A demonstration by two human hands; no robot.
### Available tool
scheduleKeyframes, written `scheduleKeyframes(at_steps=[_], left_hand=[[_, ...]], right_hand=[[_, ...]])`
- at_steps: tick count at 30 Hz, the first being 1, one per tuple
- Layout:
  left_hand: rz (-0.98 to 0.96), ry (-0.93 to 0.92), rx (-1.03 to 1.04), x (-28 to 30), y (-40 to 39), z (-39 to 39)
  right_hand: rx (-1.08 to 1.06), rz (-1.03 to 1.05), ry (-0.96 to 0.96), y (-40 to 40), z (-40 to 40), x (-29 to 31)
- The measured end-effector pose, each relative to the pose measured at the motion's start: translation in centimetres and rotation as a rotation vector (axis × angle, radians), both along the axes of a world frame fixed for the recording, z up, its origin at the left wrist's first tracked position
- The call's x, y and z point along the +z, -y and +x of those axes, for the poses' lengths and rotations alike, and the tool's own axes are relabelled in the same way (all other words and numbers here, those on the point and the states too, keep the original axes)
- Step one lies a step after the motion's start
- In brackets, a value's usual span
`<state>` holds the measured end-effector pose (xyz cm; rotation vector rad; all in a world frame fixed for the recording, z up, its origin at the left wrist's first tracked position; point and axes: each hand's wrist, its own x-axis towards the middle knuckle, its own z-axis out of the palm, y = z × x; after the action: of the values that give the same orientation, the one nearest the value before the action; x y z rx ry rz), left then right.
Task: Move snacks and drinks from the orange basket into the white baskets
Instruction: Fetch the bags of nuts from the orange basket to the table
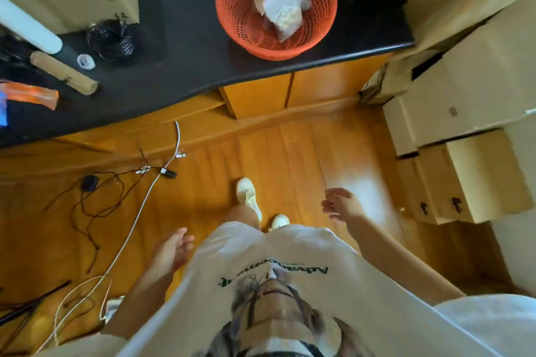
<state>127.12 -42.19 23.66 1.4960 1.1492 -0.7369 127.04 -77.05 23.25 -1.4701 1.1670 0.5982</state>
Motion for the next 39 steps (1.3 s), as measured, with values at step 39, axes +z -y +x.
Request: scheduleKeyframes(at_steps=[39], left_hand=[[-0.157,0.208,-0.18,-10.1,33.0,48.9]], right_hand=[[0.551,-0.526,0.518,12.9,52.5,-6.7]])
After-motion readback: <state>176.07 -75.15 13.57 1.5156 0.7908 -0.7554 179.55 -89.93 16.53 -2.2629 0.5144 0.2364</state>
